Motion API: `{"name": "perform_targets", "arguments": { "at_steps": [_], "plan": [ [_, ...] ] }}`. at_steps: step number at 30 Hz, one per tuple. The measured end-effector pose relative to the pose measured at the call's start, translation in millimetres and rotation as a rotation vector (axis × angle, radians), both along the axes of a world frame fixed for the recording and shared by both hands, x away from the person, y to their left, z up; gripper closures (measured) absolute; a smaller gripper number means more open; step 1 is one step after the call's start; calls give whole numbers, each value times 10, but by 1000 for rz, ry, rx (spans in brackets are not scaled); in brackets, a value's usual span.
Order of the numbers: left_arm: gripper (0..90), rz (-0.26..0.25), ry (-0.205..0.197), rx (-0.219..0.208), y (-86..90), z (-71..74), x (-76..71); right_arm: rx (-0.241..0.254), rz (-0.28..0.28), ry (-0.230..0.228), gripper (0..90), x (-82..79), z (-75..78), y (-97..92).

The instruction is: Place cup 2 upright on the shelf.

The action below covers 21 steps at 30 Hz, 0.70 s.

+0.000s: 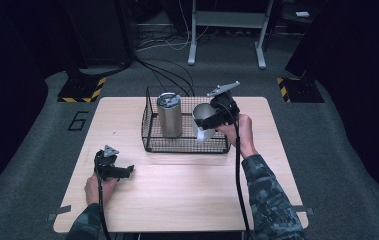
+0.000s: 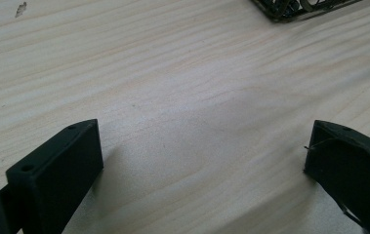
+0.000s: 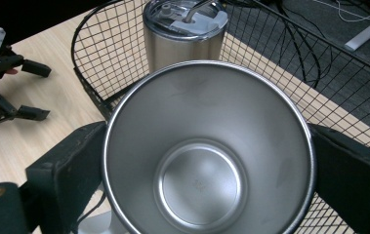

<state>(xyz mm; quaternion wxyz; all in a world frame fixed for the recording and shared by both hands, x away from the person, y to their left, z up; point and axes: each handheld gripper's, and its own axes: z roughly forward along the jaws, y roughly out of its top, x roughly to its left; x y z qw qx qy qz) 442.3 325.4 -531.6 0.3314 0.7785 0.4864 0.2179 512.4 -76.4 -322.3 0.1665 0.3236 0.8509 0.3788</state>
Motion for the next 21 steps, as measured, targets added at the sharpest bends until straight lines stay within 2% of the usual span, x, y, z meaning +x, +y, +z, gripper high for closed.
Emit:
{"name": "perform_targets", "arguments": {
  "at_steps": [6,8,11,17,18,21],
  "plan": [
    [2,-1,1,-2,0,-1,1,7,-7,3,58,129,-44,10],
    [2,-1,0,0,0,0,1,8,-22,22,58,162,-54,11],
    [2,0,2,-2,-1,0,0,13,-26,15,58,216,-73,6],
    [2,-1,0,-1,0,0,2,5,-39,27,58,313,-90,19],
    [2,-1,2,-3,-1,-1,1,6,-36,13,58,330,-100,20],
    [2,0,2,-2,-1,0,0,-7,-44,30,58,382,-130,22]
  ]
}}
